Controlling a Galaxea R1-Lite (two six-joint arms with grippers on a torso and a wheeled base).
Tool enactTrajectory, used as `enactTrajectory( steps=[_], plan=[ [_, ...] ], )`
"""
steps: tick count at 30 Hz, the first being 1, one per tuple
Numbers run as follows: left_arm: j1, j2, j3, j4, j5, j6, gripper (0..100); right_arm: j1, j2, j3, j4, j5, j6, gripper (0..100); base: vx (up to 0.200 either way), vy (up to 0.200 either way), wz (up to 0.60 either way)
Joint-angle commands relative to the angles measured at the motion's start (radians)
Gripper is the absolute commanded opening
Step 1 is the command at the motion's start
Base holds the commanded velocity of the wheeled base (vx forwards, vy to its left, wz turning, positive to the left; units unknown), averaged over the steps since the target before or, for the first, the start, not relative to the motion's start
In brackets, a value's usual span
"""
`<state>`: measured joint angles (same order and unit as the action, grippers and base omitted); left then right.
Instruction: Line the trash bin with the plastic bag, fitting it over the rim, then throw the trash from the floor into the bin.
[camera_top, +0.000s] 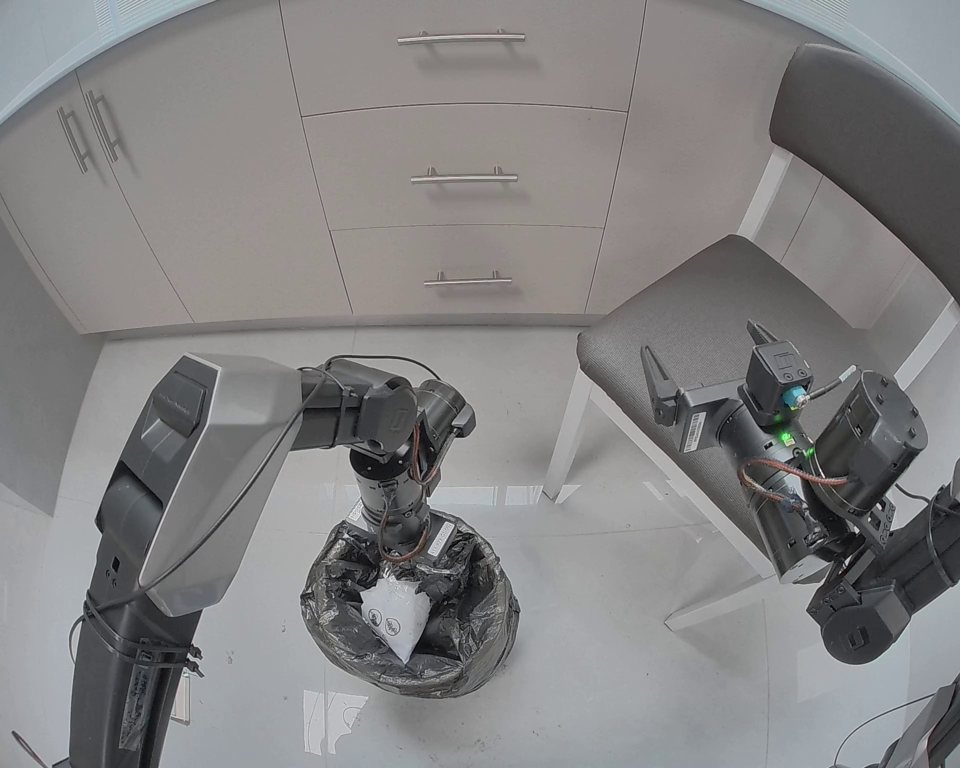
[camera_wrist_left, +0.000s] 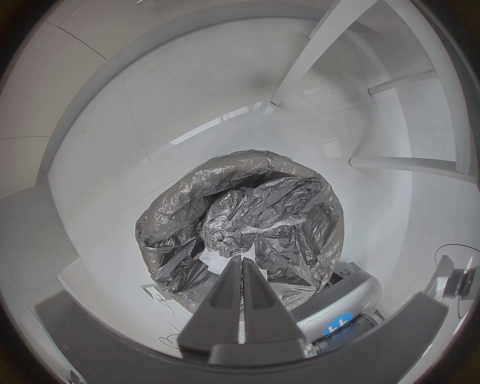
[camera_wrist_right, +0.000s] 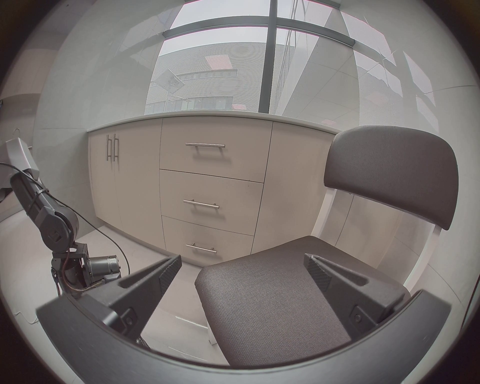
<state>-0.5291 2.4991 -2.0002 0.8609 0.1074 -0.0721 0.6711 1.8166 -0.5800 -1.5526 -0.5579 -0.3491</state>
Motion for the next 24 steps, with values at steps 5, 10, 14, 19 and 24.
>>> enactTrajectory(
  steps=[5,10,14,19,24],
  plan=[
    [0.000,0.053,0.000,0.000,0.012,0.002,0,-0.004,0.000,-0.004,-0.018,0.001,-0.001,100,0.000,0.000,0.00],
    [0.000,0.079,0.000,-0.008,0.038,0.002,0,-0.004,0.001,-0.008,-0.018,0.001,-0.001,100,0.000,0.000,0.00],
    [-0.005,0.118,0.000,-0.052,0.044,0.000,0,-0.010,0.006,-0.011,-0.018,0.004,0.001,100,0.000,0.000,0.00],
    [-0.014,0.175,0.000,-0.129,0.087,0.000,0,-0.010,0.007,-0.012,-0.018,0.006,0.002,100,0.000,0.000,0.00],
    [-0.018,0.224,0.000,-0.204,0.118,0.000,0,-0.011,0.009,-0.017,-0.018,0.006,0.007,100,0.000,0.000,0.00]
  ],
)
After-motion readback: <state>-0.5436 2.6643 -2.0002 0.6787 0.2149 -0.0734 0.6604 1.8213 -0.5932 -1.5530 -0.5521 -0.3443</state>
